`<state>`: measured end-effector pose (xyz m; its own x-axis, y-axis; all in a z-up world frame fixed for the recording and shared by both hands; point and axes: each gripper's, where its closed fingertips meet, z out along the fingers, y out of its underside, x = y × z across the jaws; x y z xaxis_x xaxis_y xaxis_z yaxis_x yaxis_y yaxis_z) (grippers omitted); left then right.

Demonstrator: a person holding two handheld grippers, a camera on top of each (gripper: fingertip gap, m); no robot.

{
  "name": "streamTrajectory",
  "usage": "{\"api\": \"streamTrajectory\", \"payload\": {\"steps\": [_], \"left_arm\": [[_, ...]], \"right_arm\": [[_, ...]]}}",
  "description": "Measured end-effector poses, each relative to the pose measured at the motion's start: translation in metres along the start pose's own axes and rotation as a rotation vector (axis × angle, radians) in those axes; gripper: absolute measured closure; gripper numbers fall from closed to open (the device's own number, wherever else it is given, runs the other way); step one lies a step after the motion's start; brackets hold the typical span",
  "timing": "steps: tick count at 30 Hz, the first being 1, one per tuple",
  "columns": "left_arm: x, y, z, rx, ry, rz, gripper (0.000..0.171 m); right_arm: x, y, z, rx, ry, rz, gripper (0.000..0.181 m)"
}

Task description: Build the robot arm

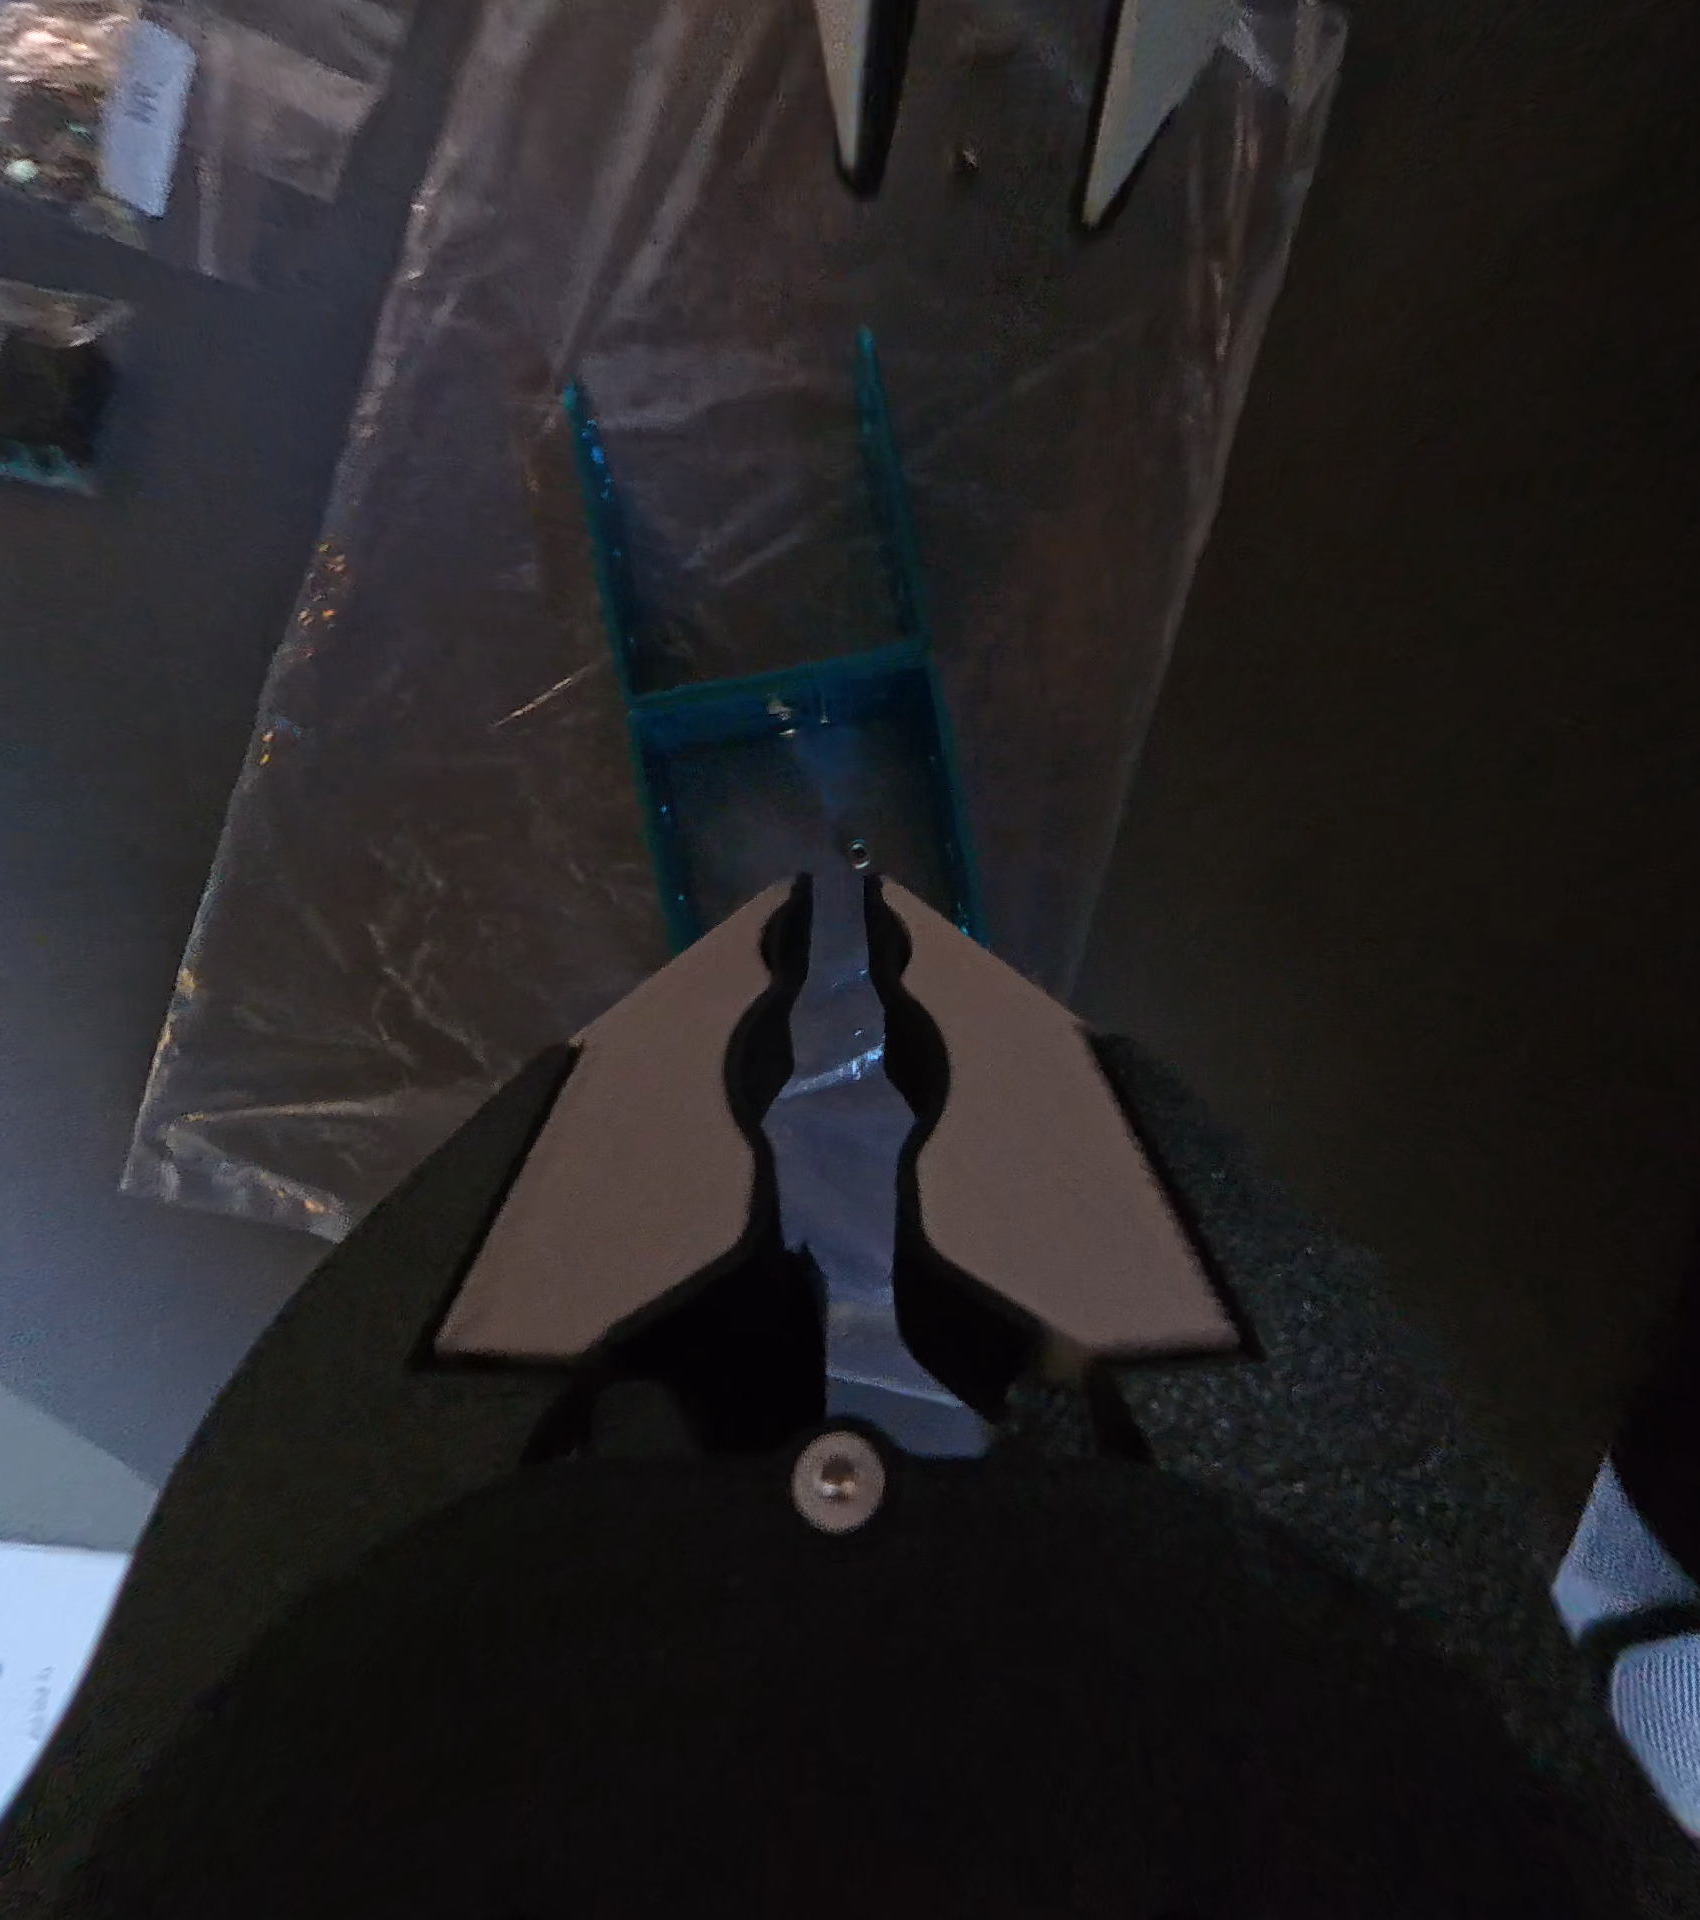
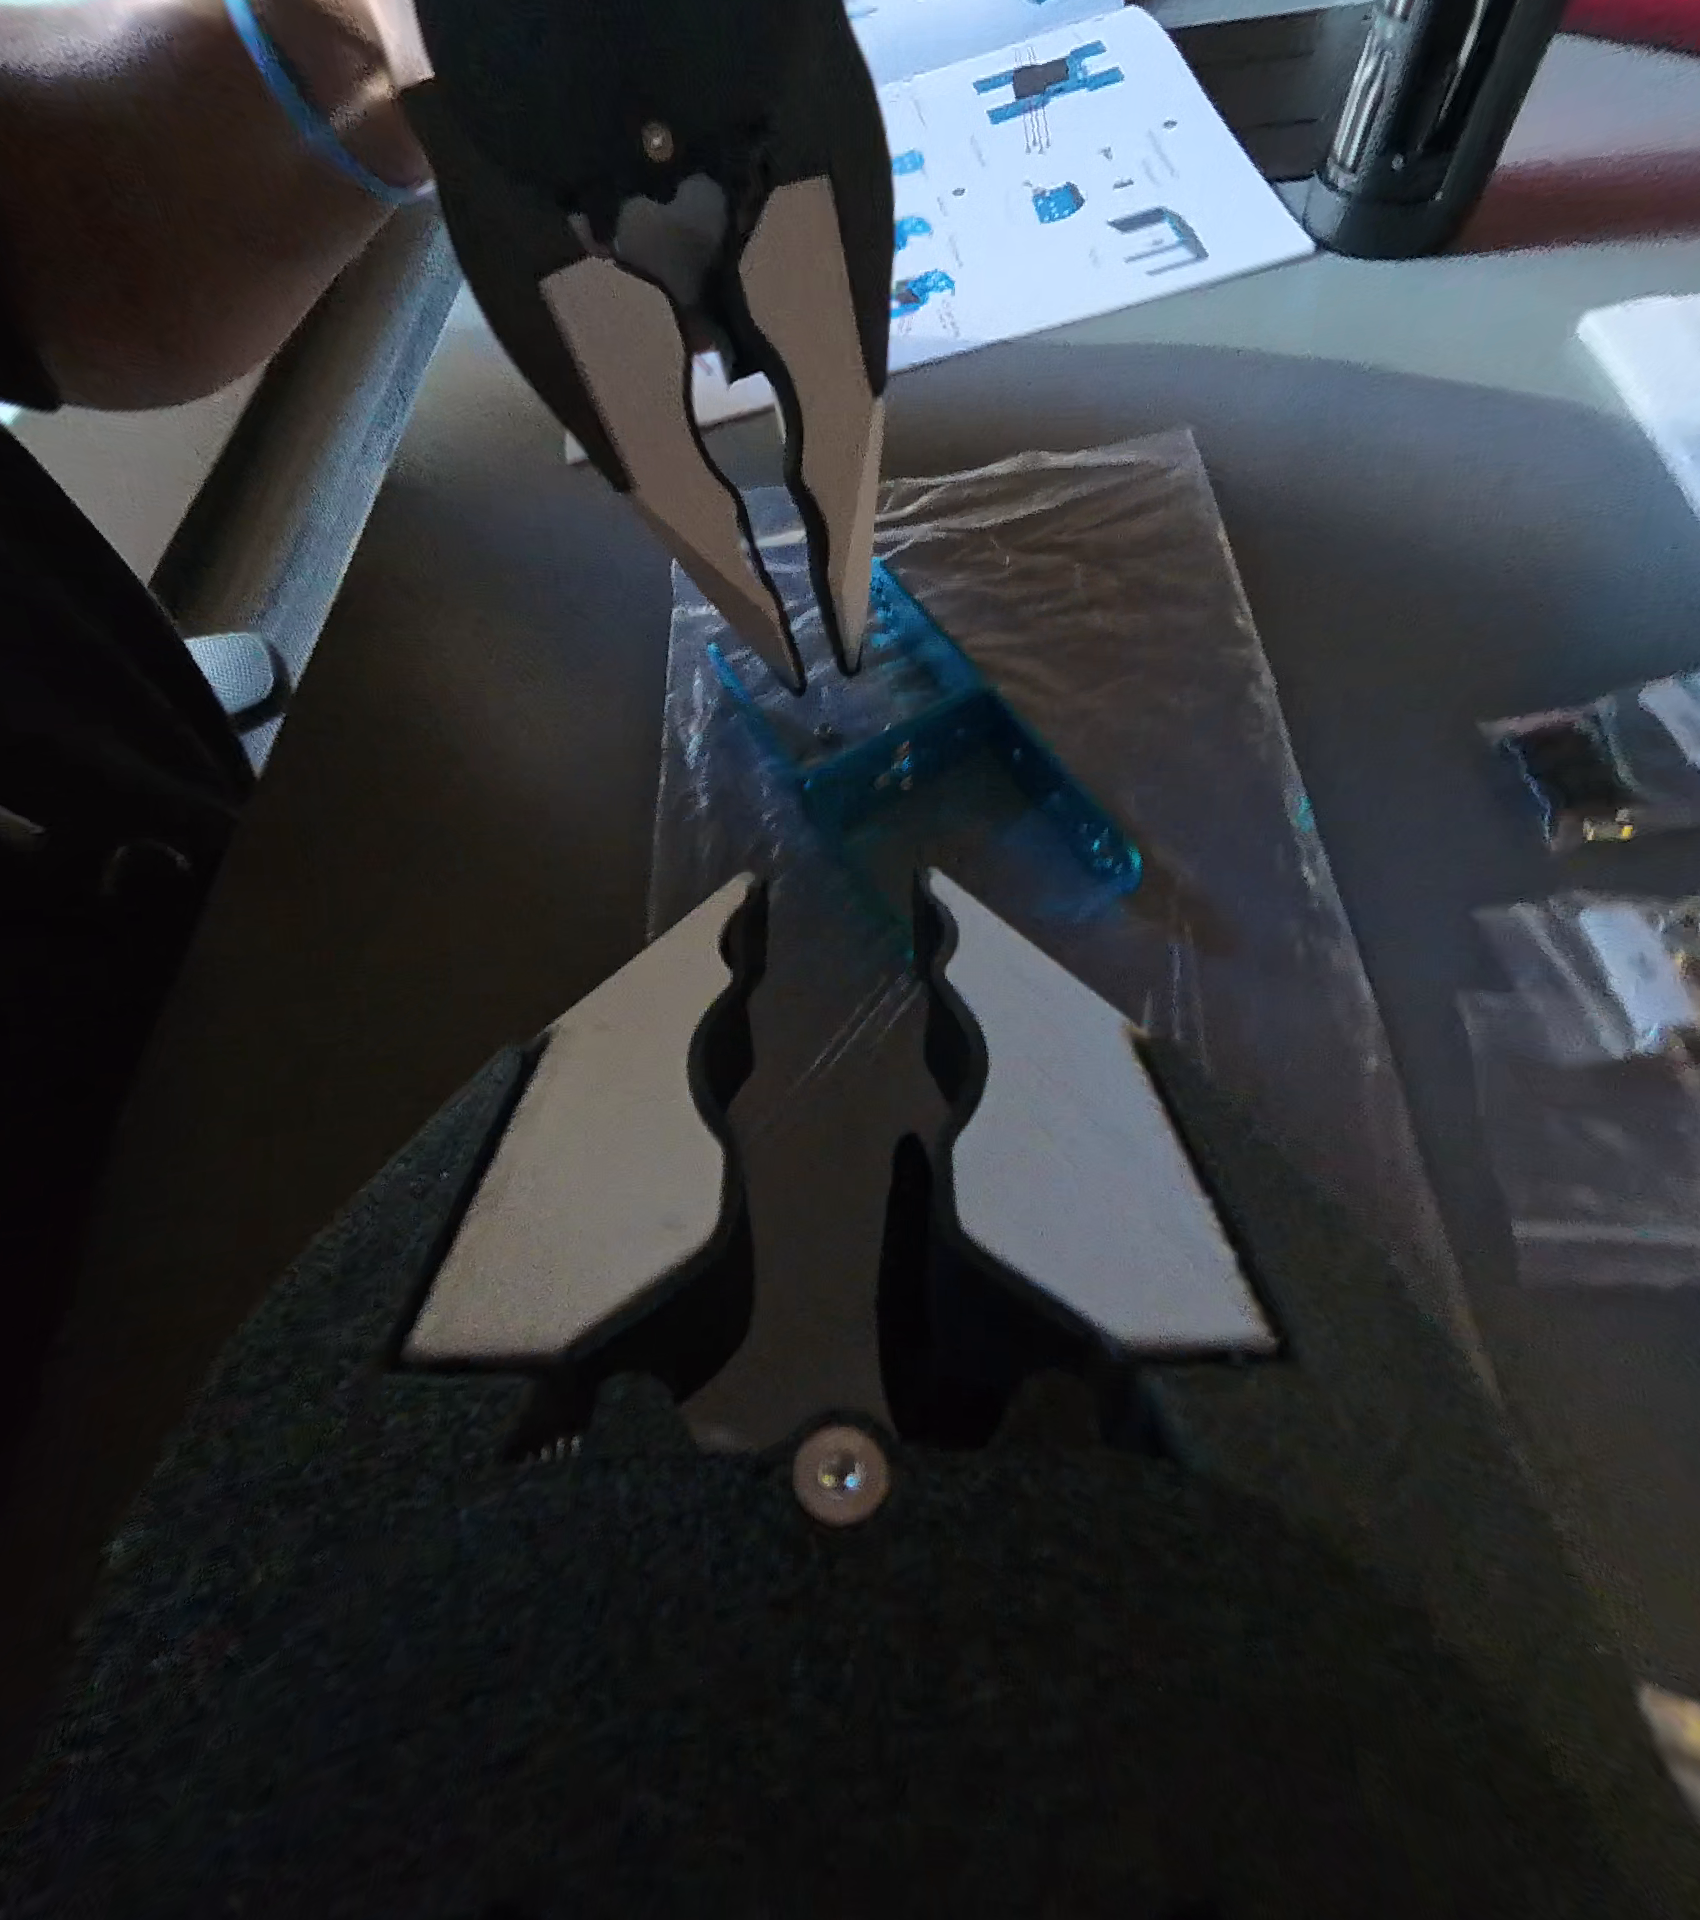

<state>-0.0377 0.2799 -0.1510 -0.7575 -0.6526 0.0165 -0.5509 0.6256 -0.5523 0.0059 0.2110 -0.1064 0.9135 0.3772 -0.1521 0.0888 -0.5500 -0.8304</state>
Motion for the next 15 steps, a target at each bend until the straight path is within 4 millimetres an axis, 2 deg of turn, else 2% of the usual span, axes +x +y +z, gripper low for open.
{"api": "streamTrajectory", "payload": {"steps": [5,9,15], "left_arm": [[0.002,-0.002,0.006,-0.137,0.051,0.079,0.162],[0.005,0.005,0.012,-0.256,0.081,0.107,0.160],[0.002,0.003,0.013,-0.327,0.083,0.116,0.161]], "right_arm": [[-0.003,0.014,-0.020,0.024,0.062,0.034,0.154],[-0.005,0.014,-0.027,0.044,0.066,0.033,0.153],[-0.006,0.023,-0.036,0.007,0.087,0.006,0.153]]}}
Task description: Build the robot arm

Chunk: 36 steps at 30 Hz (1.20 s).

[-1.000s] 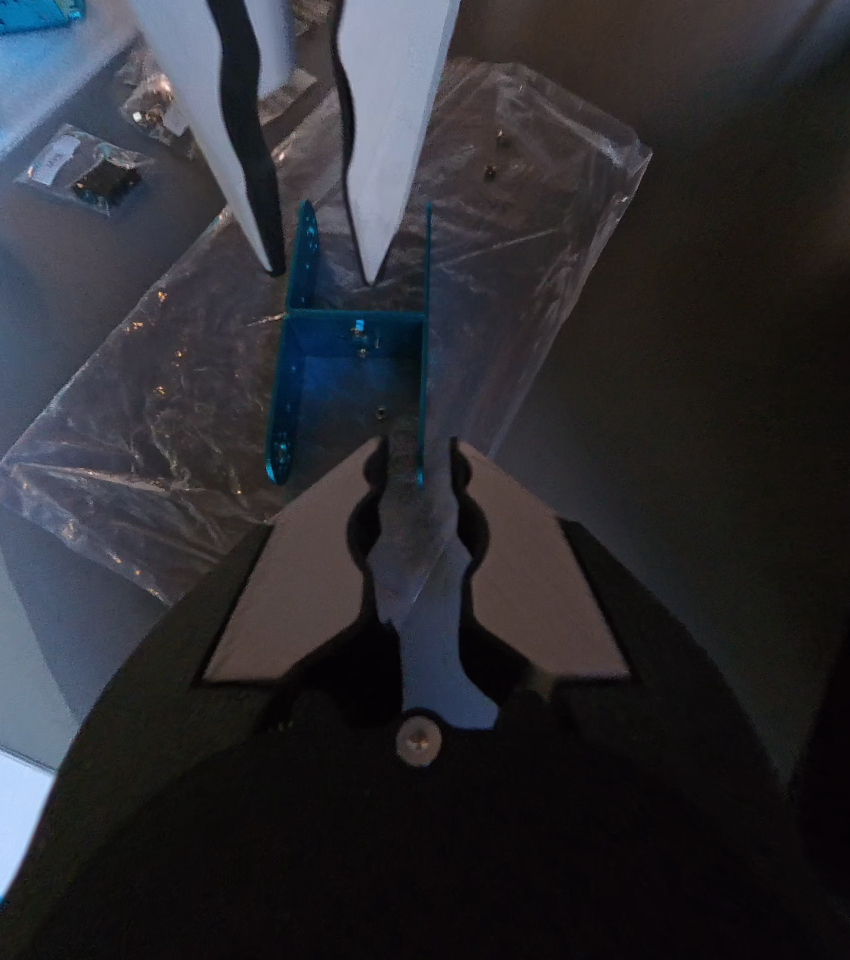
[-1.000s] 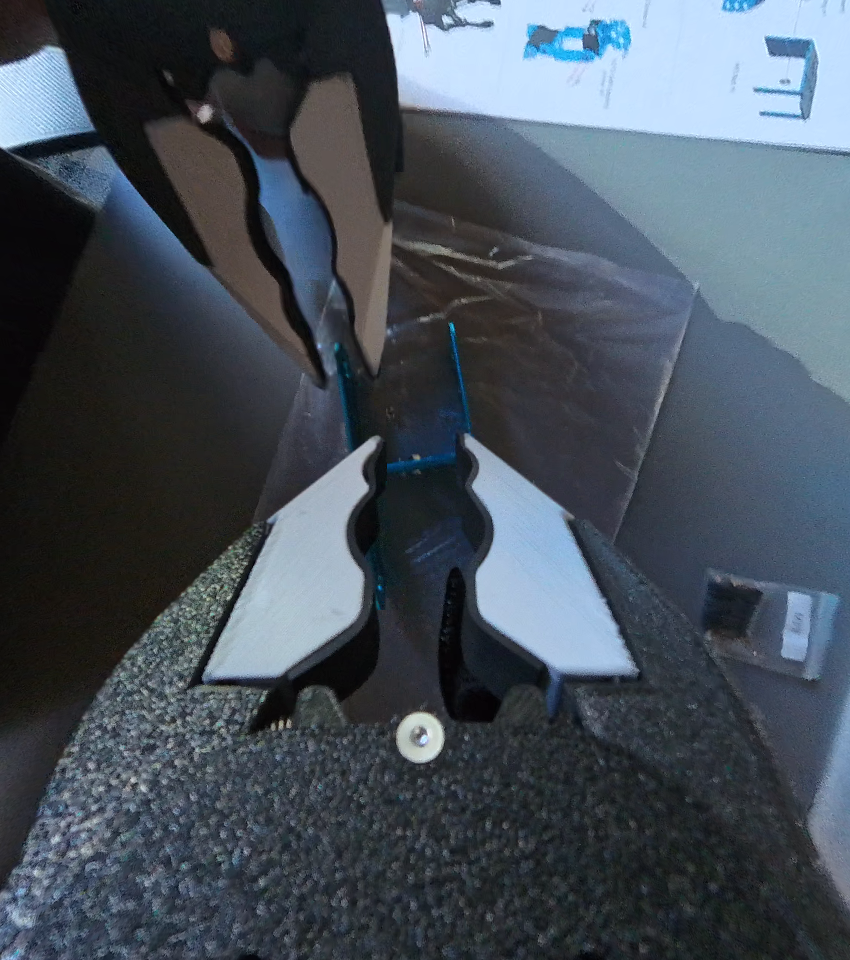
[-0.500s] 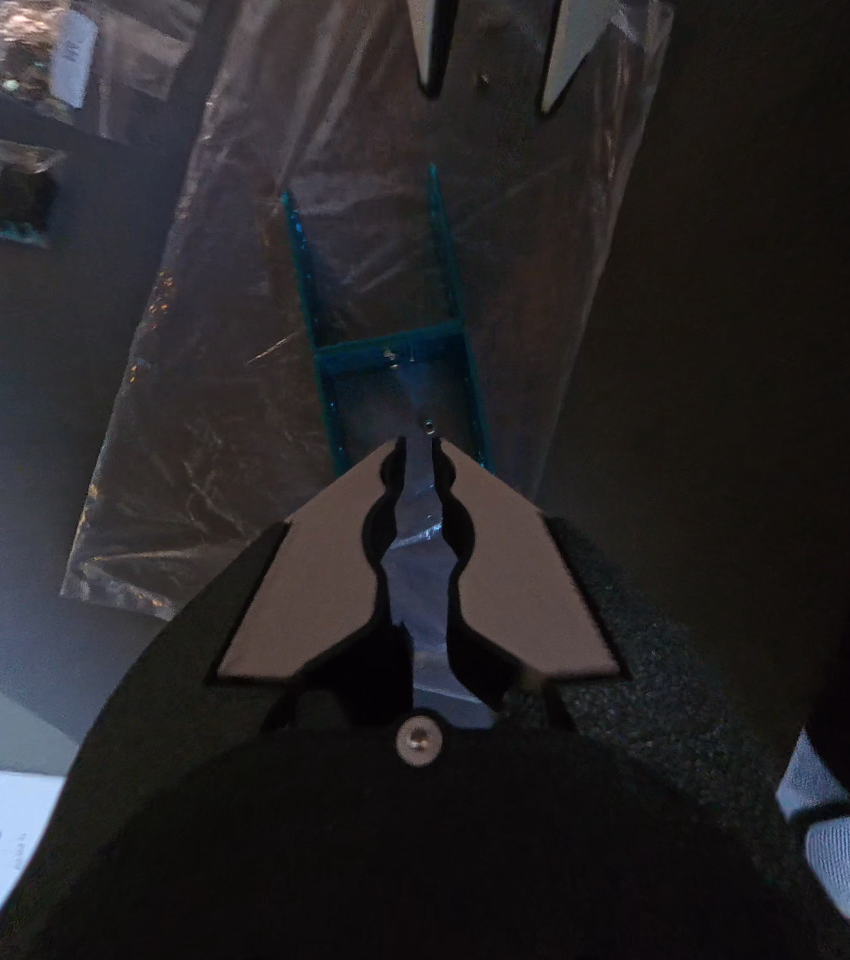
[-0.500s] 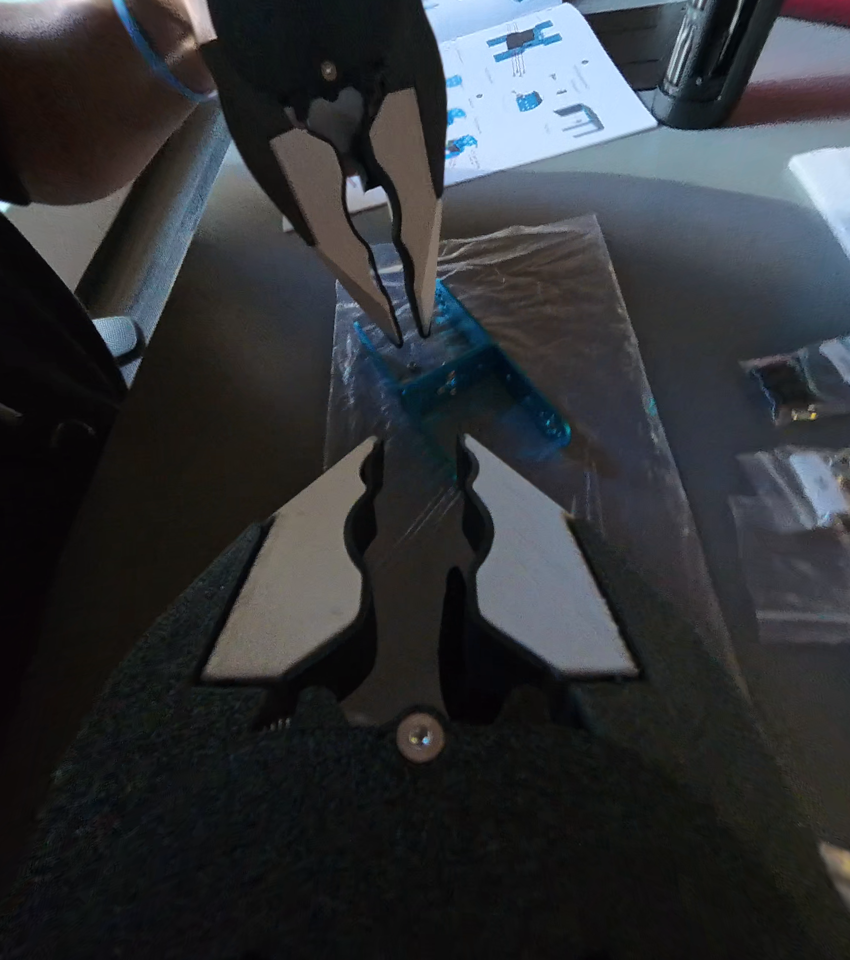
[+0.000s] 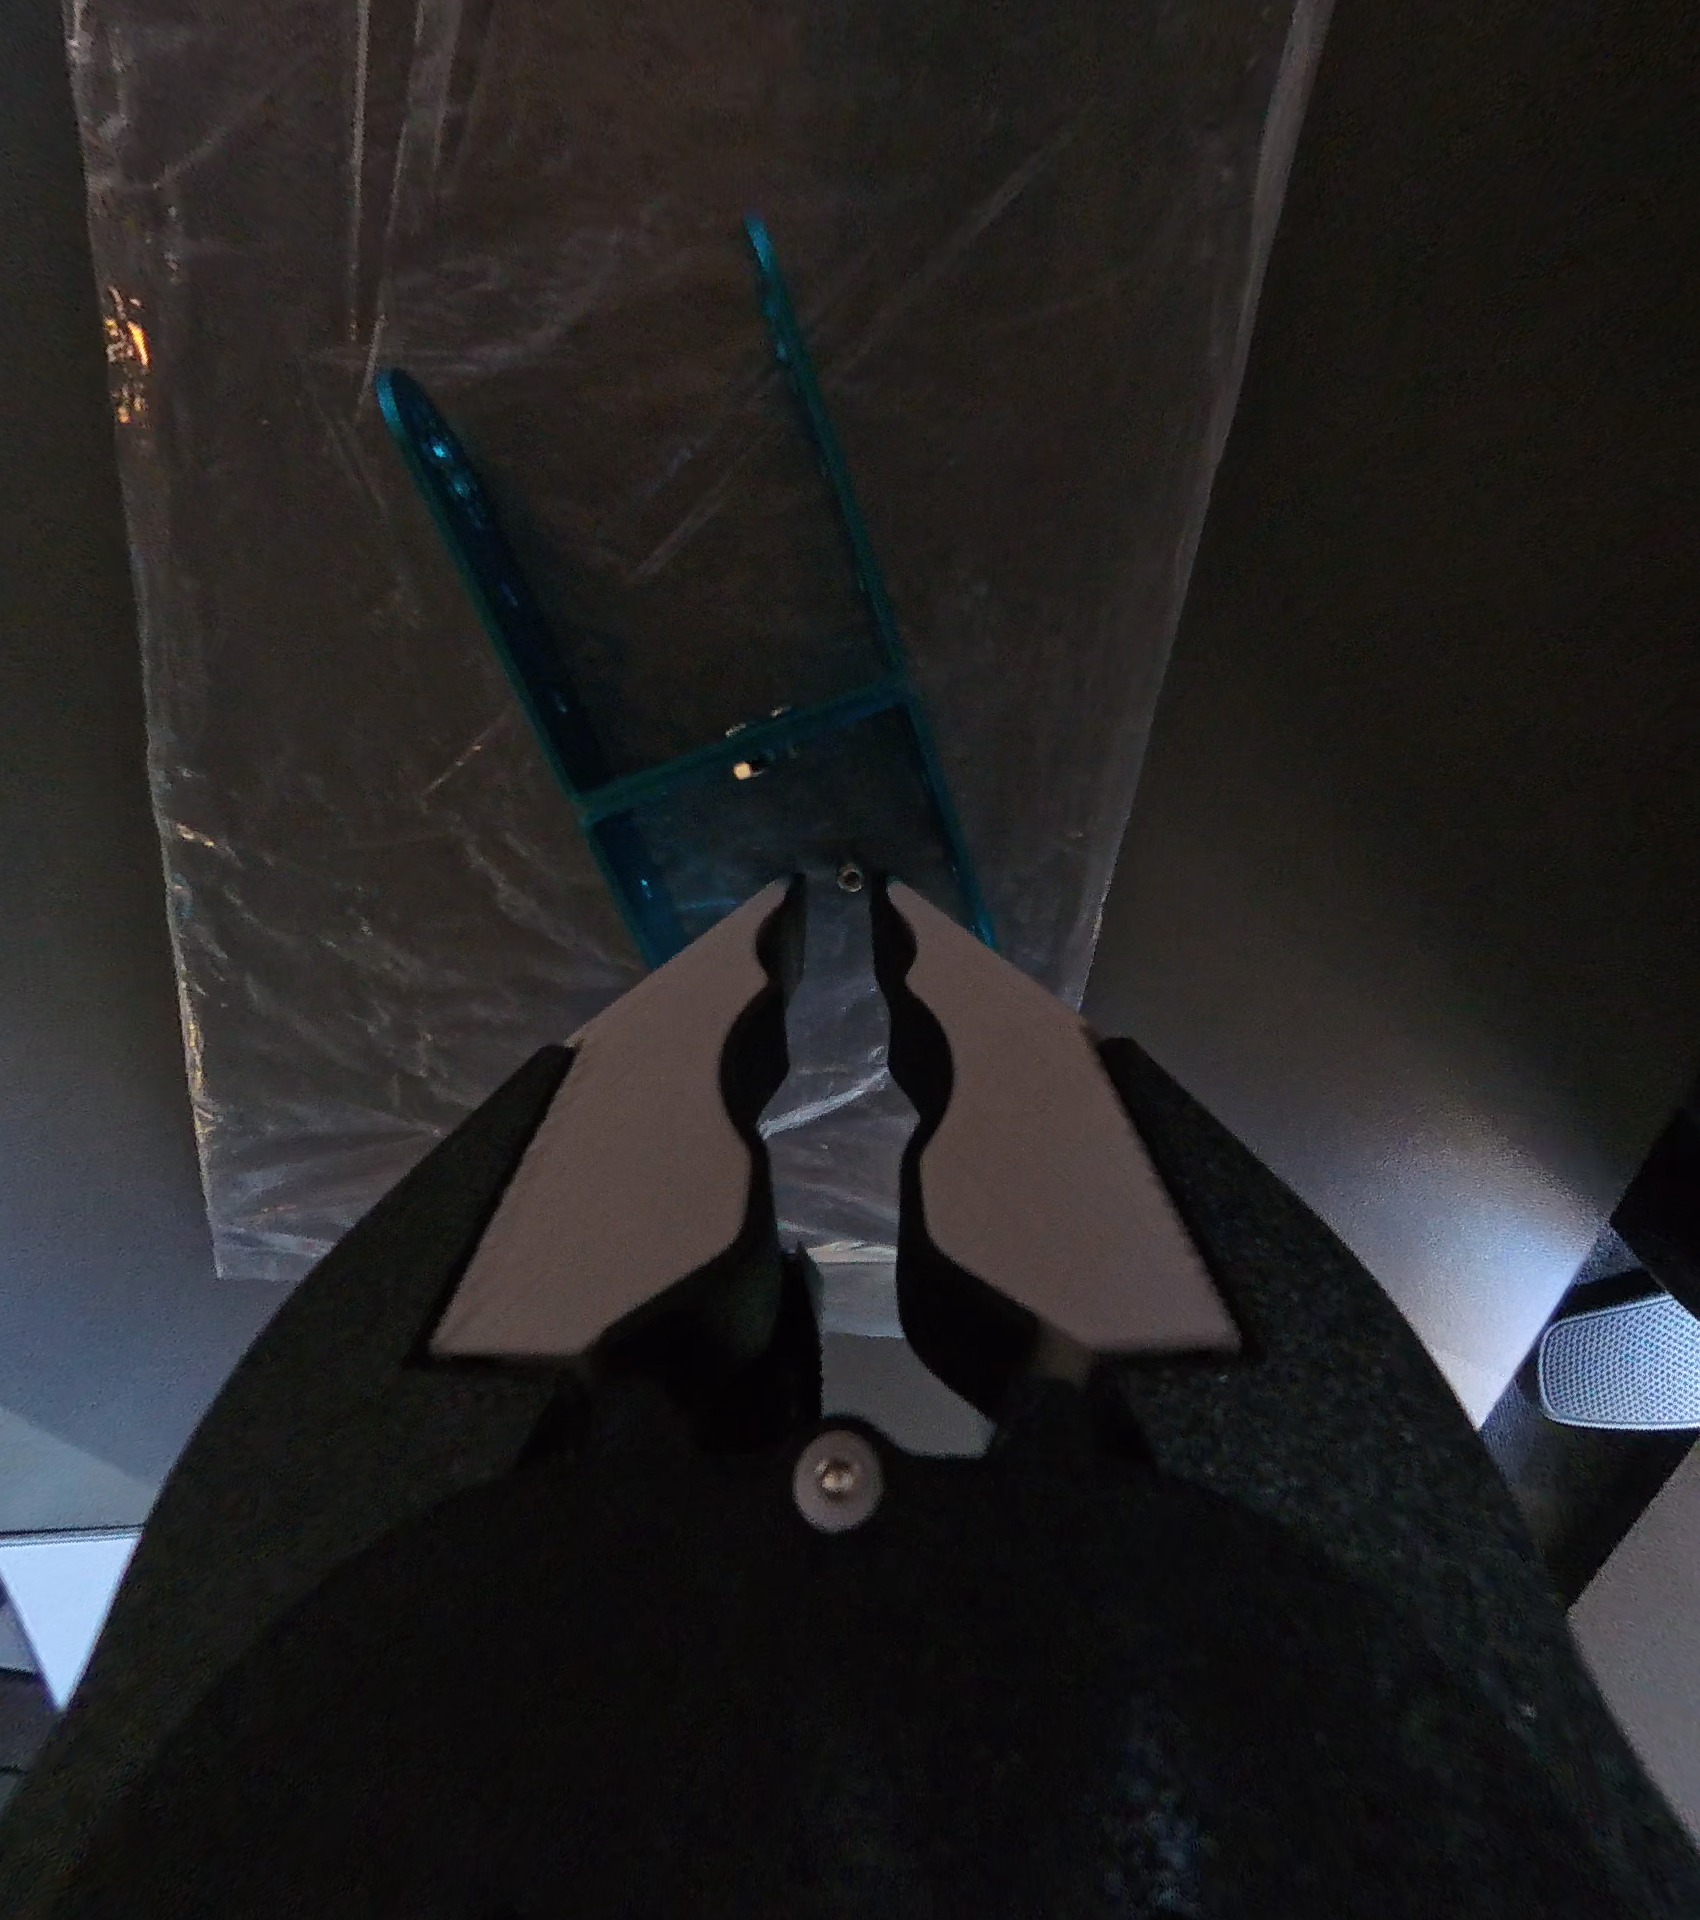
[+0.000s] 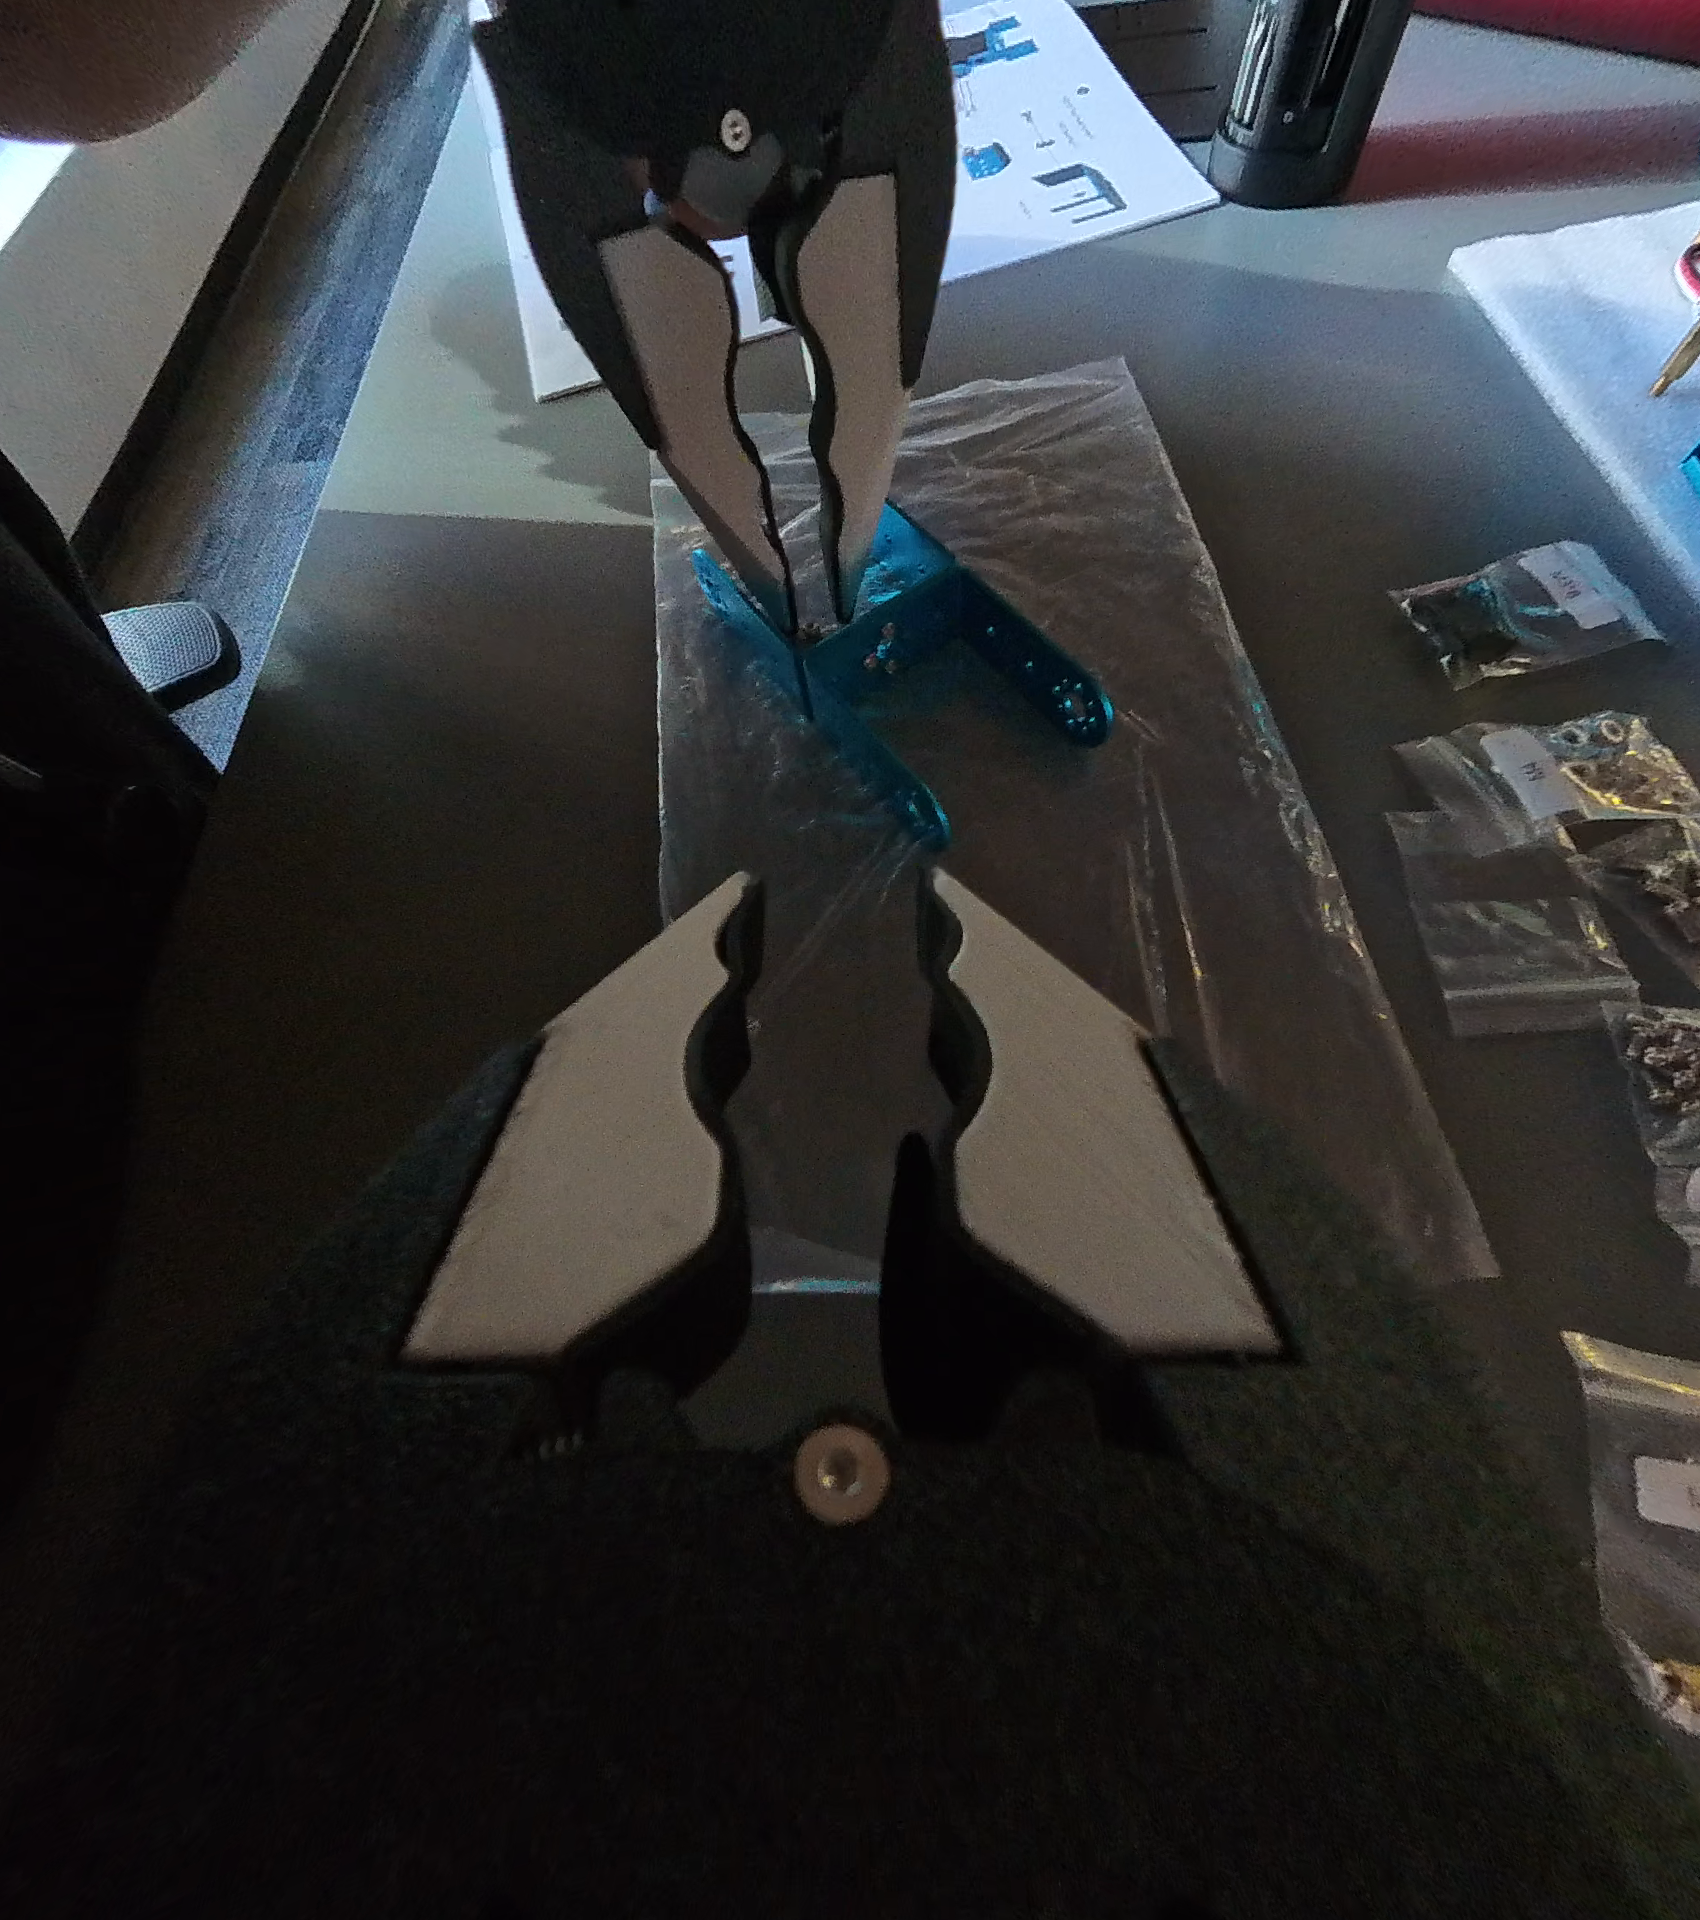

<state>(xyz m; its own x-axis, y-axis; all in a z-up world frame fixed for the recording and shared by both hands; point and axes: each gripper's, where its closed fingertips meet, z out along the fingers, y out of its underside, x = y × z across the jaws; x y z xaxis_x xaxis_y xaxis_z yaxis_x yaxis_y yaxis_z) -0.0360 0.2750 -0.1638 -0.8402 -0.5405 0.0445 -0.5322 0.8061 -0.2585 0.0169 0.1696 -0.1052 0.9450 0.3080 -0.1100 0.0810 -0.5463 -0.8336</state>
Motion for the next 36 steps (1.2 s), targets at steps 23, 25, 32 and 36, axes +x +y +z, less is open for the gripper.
{"api": "streamTrajectory", "payload": {"steps": [23,25,32,36], "left_arm": [[-0.005,-0.004,0.000,-0.025,-0.123,0.105,0.168],[-0.008,-0.005,-0.003,0.046,-0.155,0.069,0.168],[-0.007,-0.023,-0.023,0.454,-0.219,-0.036,0.171],[-0.008,-0.023,-0.025,0.534,-0.201,-0.077,0.171]], "right_arm": [[-0.005,0.003,-0.002,-0.021,-0.006,-0.014,0.153],[-0.005,0.002,-0.002,-0.008,-0.016,-0.004,0.153],[-0.005,-0.012,0.015,0.070,-0.112,0.124,0.142],[-0.010,-0.017,0.048,-0.035,-0.141,0.108,0.131]]}}
